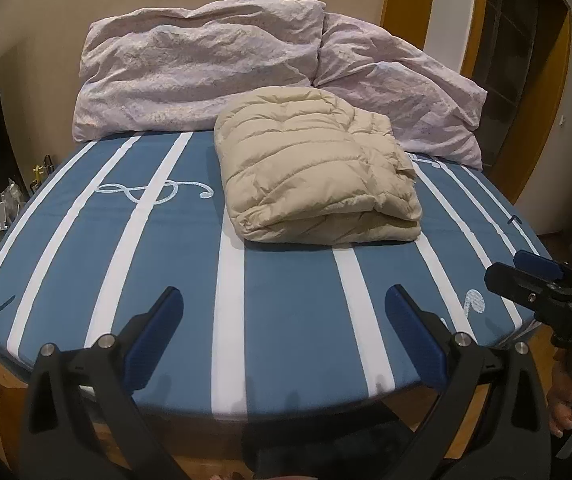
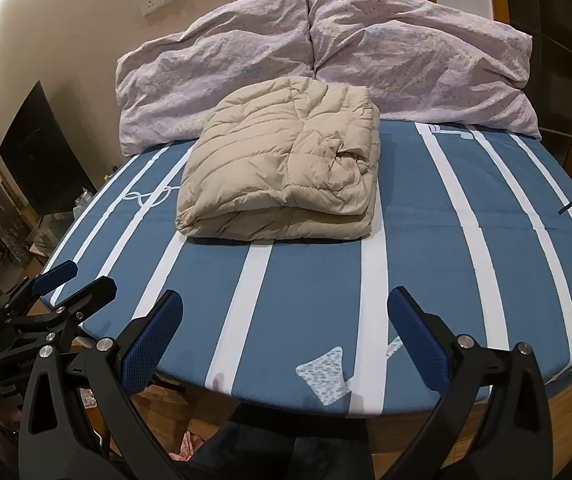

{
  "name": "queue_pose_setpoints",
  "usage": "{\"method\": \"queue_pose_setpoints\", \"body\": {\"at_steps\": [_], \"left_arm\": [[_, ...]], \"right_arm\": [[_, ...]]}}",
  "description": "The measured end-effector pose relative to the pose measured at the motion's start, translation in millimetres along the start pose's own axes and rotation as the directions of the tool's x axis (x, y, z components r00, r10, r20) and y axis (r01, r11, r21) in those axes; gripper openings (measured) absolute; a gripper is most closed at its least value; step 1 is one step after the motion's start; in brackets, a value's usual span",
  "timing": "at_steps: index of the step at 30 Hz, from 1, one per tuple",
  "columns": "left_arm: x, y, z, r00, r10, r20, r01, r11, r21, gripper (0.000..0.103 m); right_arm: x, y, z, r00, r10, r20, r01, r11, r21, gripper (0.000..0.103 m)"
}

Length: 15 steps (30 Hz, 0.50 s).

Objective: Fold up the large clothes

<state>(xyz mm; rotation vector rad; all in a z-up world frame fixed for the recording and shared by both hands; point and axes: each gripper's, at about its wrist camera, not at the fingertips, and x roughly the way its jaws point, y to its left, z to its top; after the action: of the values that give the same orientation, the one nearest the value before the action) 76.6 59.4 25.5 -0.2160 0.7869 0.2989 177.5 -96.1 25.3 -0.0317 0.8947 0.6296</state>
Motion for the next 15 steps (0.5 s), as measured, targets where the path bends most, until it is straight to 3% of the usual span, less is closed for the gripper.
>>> {"method": "queue_pose_setpoints", "body": {"at_steps": [15], "left_arm": [[-5.4,-7.1,-3.5,0.999,-0.033,-0.015,0.033,0.999,-0.017,0.1]], "right_arm": [[-11.3,4.0,-9.6,1.0,0.022,0.002,-0.022,1.0,-0.004,0.102]]}}
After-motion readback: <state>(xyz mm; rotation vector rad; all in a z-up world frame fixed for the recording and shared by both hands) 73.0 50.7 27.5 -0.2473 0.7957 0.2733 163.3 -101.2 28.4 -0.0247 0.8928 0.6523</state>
